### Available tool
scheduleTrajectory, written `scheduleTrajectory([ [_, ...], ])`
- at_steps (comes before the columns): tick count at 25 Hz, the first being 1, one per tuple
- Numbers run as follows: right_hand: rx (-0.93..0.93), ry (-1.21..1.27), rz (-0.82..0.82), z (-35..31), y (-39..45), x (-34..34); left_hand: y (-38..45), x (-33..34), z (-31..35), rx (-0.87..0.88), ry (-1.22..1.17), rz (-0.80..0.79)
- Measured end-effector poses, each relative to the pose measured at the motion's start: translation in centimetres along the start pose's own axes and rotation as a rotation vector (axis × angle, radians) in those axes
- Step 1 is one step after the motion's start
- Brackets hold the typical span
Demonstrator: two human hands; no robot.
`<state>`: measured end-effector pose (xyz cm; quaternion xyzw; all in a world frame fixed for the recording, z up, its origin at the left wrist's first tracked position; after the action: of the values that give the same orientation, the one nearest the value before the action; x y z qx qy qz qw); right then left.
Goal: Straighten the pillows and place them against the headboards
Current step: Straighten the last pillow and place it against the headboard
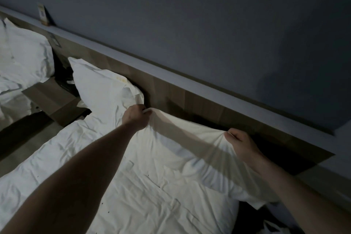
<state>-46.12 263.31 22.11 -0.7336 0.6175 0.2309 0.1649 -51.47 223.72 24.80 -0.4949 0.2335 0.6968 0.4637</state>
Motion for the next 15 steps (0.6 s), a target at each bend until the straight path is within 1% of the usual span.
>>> scheduleTrajectory([
  [2, -0.002, -0.073, 0.002, 1.1, 1.3, -0.2, 1.1, 0.9, 1.2, -0.026, 0.023, -0.004],
  [4, 0.008, -0.169, 0.065, 3.1, 2.8, -0.9, 1.9, 1.9, 2.9, -0.026, 0.016, 0.009],
  [6, 0.052, -0.265, 0.128, 5.3, 3.9, -1.5, 2.3, 3.6, 4.4, -0.037, -0.046, 0.004],
  [8, 0.089, -0.337, 0.157, 7.0, 4.4, -1.0, 2.1, 5.9, 5.2, -0.032, -0.101, -0.026],
  [12, -0.001, -0.474, 0.177, 8.8, 3.2, 1.1, 1.5, 10.1, 4.8, 0.049, -0.106, -0.047],
  [15, 0.058, -0.489, 0.166, 10.8, 0.4, 0.5, 0.8, 12.7, 4.5, 0.163, 0.024, -0.153],
])
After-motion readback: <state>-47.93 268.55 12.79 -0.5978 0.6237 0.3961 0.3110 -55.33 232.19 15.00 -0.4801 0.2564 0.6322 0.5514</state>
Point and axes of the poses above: each hand's wrist, its own y-axis towards the middle knuckle, its own x-axis out of the palm, z = x × y, the point moved 6 cm from there along y, towards the middle knuckle, and after that the axes turned 11 degrees about -x, right-handed, at the moved point
